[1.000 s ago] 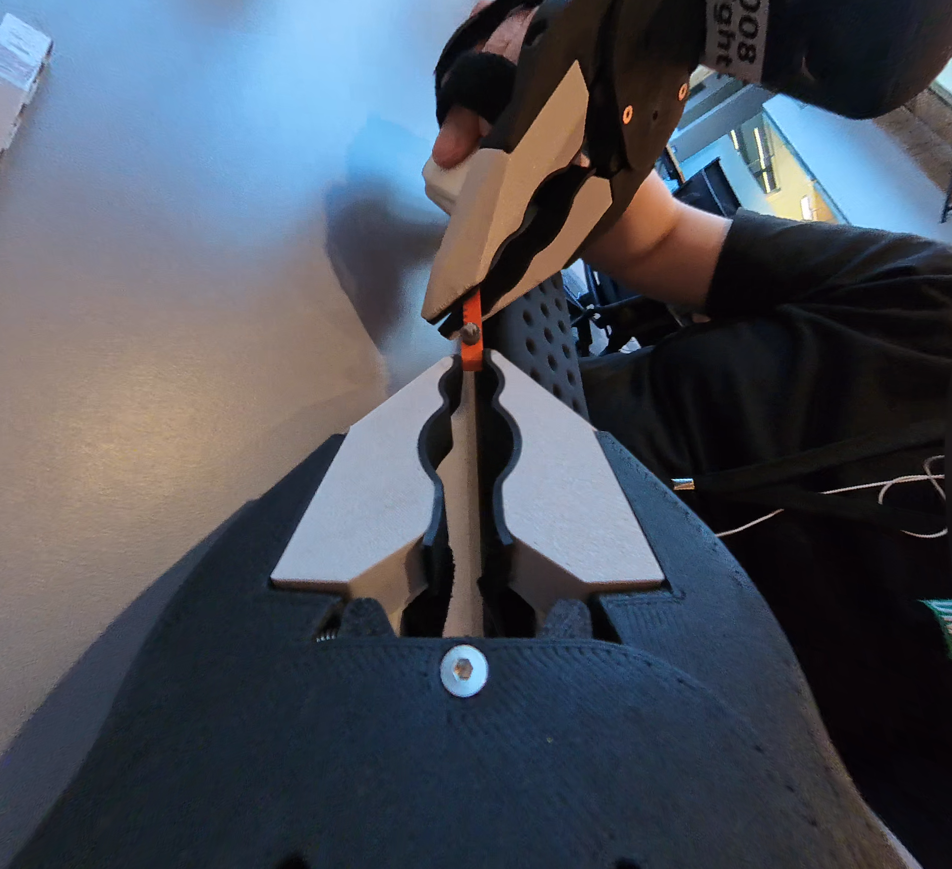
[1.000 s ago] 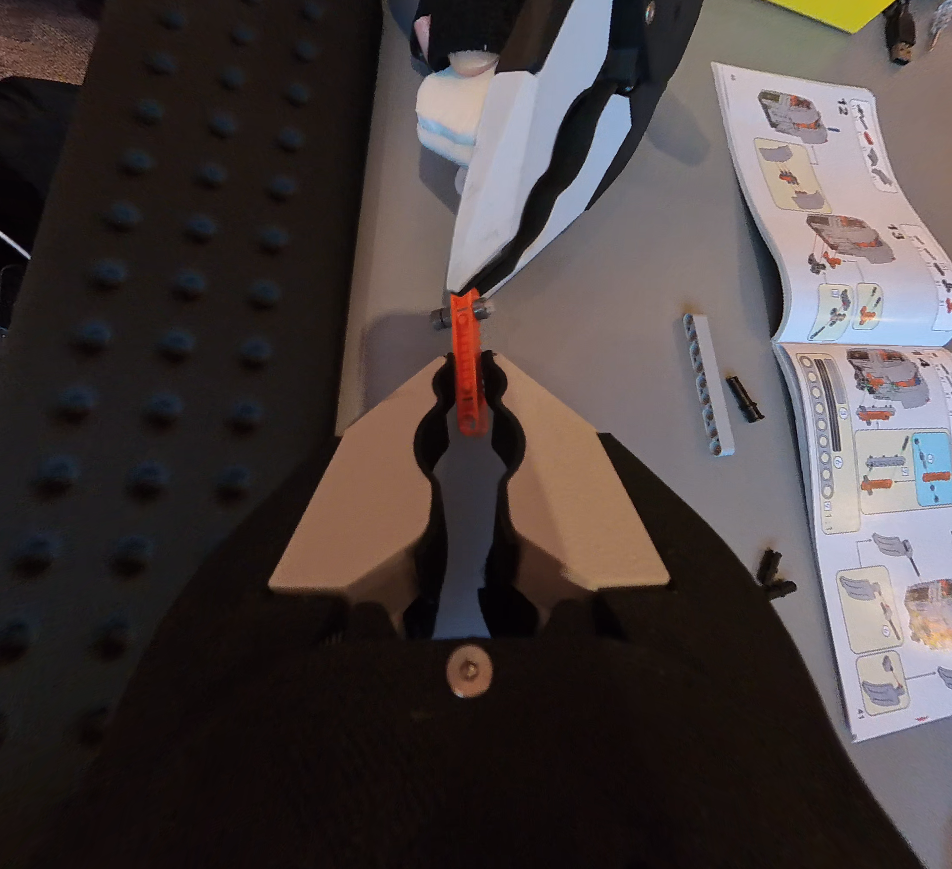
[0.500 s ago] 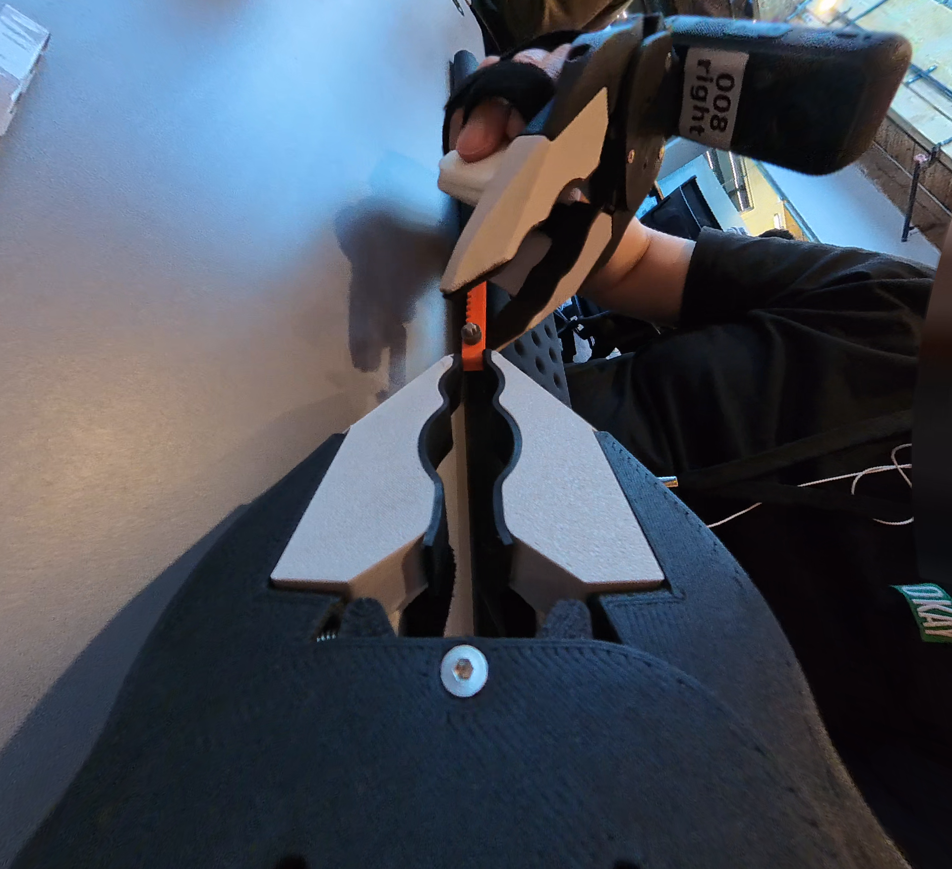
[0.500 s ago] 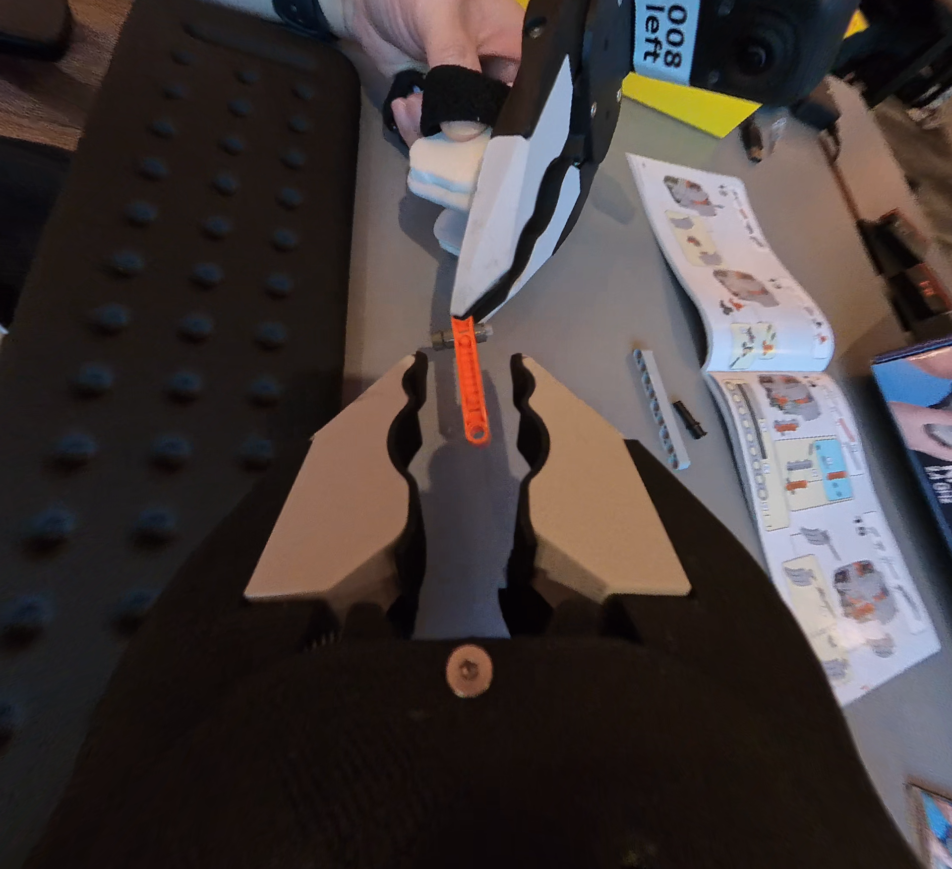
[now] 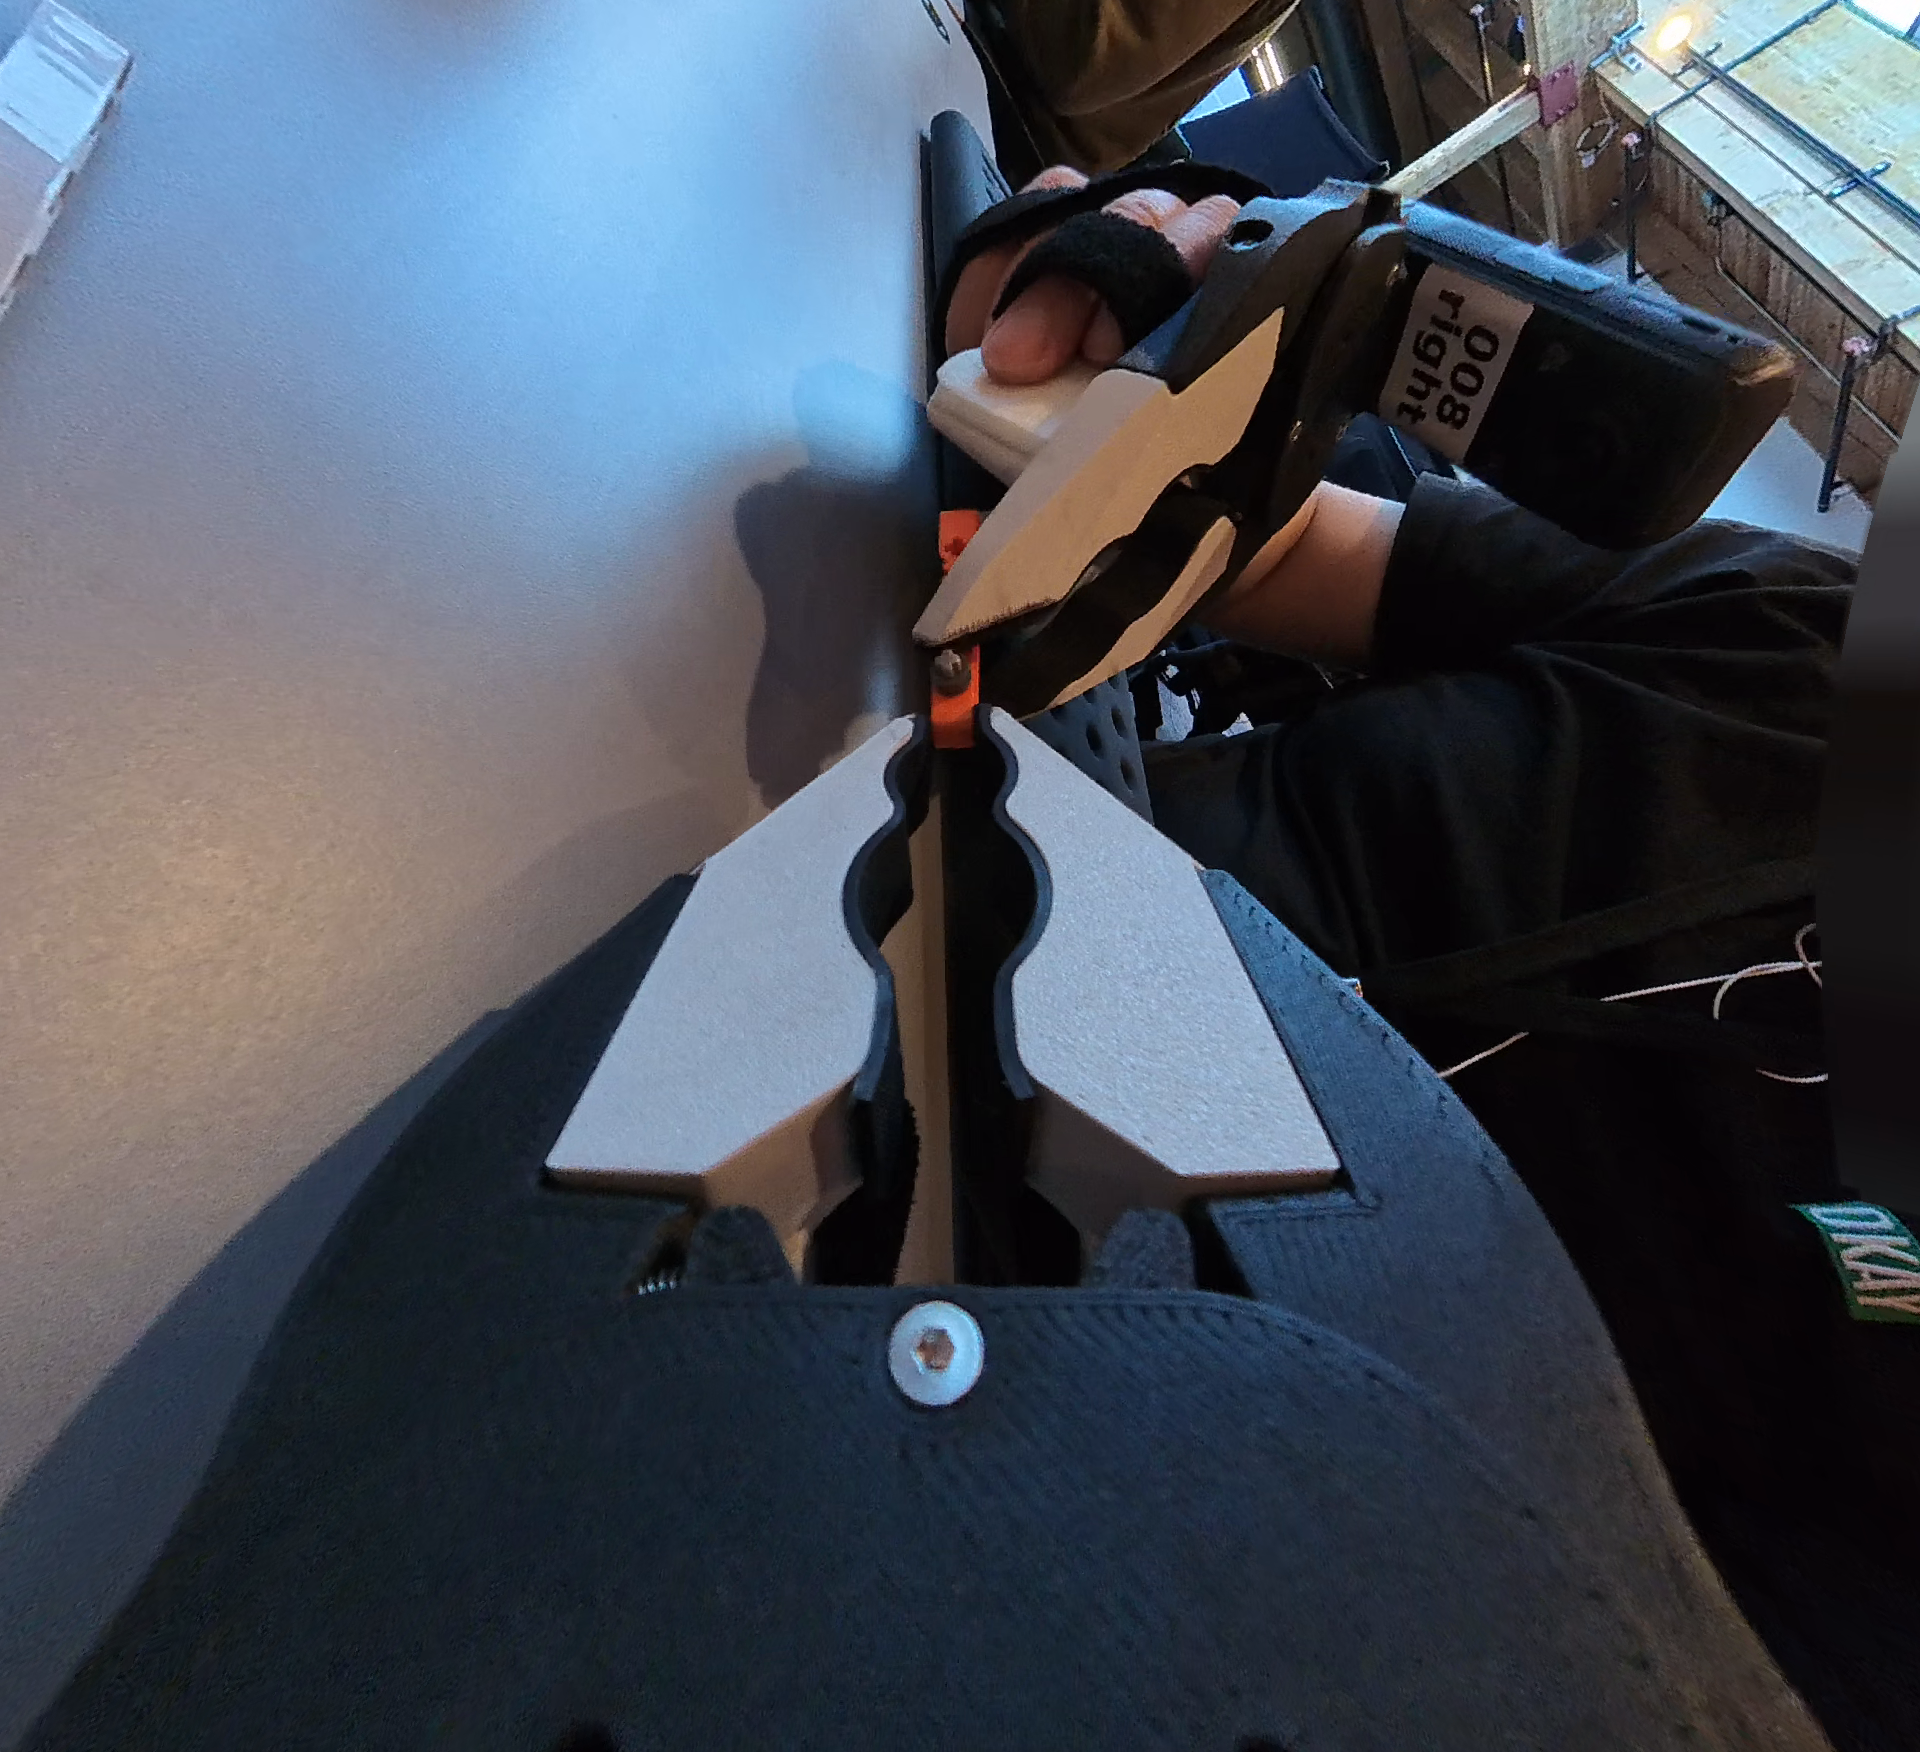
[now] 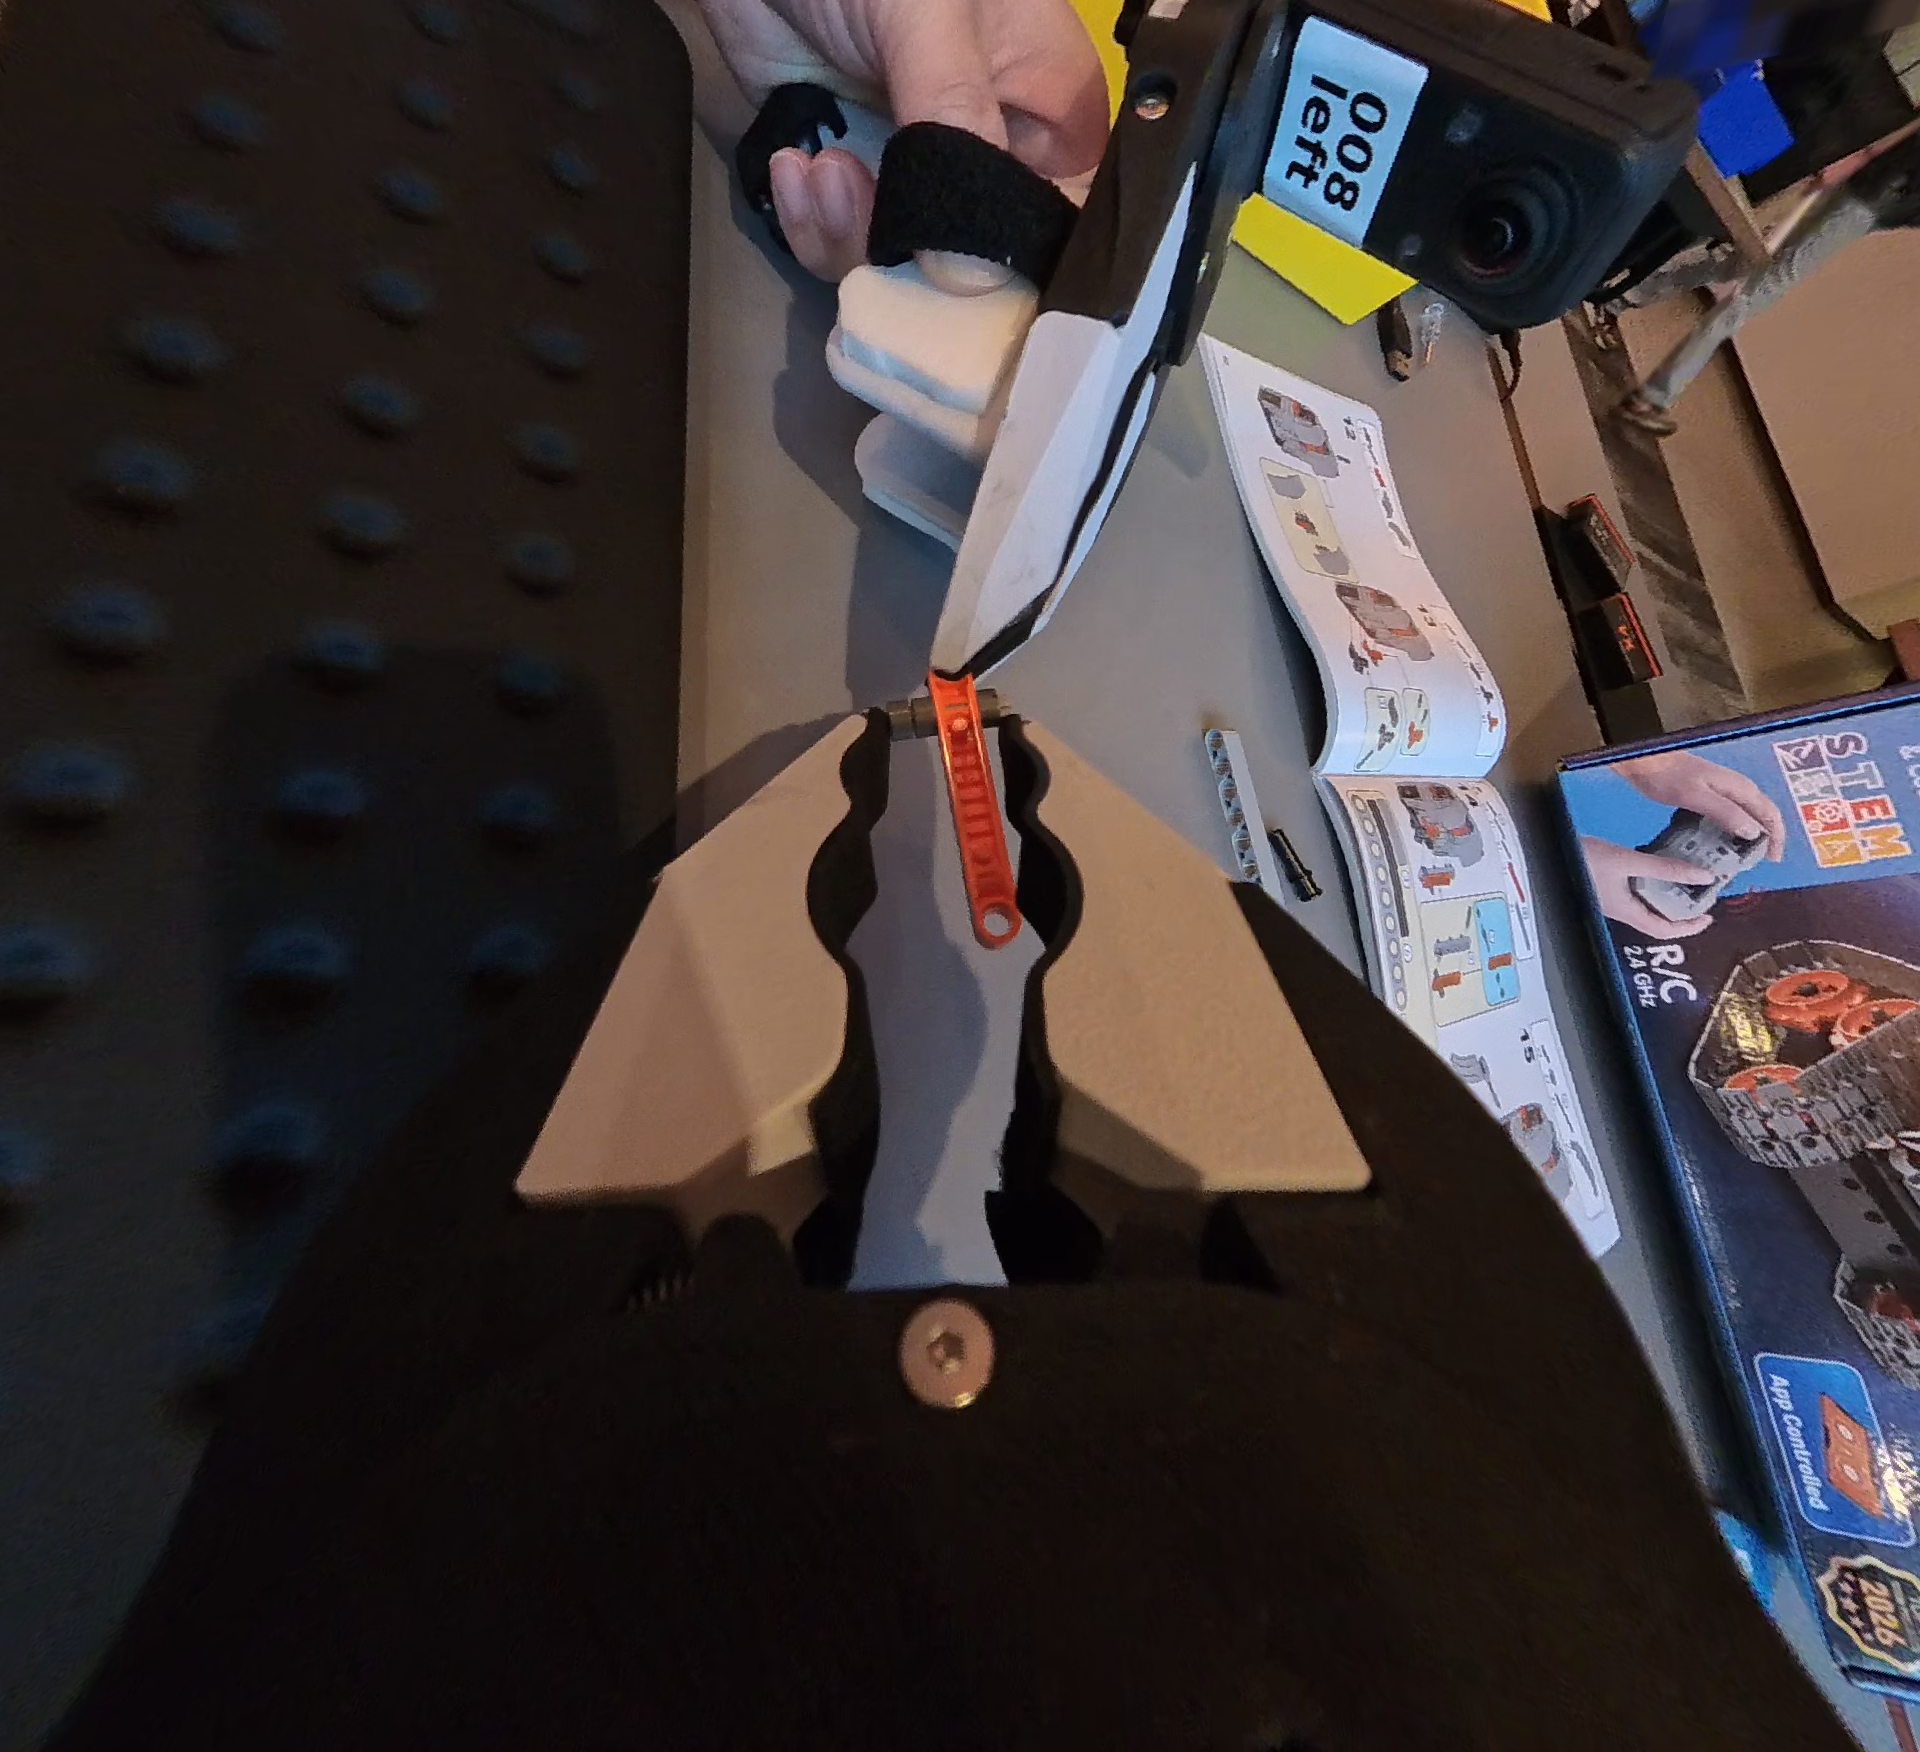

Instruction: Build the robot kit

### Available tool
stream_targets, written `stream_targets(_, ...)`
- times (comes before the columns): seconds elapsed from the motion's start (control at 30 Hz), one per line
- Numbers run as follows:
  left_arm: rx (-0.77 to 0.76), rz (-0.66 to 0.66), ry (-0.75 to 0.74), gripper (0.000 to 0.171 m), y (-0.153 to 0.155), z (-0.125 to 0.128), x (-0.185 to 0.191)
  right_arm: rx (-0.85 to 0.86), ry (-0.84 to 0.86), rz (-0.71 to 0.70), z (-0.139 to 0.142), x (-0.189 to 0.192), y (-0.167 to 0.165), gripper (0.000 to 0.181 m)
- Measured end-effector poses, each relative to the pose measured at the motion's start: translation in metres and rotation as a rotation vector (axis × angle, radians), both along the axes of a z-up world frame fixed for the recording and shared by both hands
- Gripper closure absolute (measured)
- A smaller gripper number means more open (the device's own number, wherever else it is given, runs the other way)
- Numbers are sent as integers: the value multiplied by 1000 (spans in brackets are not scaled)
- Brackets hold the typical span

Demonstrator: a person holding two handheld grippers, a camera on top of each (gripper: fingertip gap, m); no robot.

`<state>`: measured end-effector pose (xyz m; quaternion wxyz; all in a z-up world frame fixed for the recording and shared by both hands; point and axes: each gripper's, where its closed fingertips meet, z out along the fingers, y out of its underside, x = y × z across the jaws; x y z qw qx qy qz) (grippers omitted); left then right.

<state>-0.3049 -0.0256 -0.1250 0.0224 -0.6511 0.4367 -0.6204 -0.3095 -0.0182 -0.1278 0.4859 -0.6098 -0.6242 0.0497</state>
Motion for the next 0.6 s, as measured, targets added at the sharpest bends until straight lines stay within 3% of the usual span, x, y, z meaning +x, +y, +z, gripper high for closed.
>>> stream_targets(0.6, -9, 21, 8, 168, 3, -1, 0, 110, -46, -20, 1, 0, 3, 162)
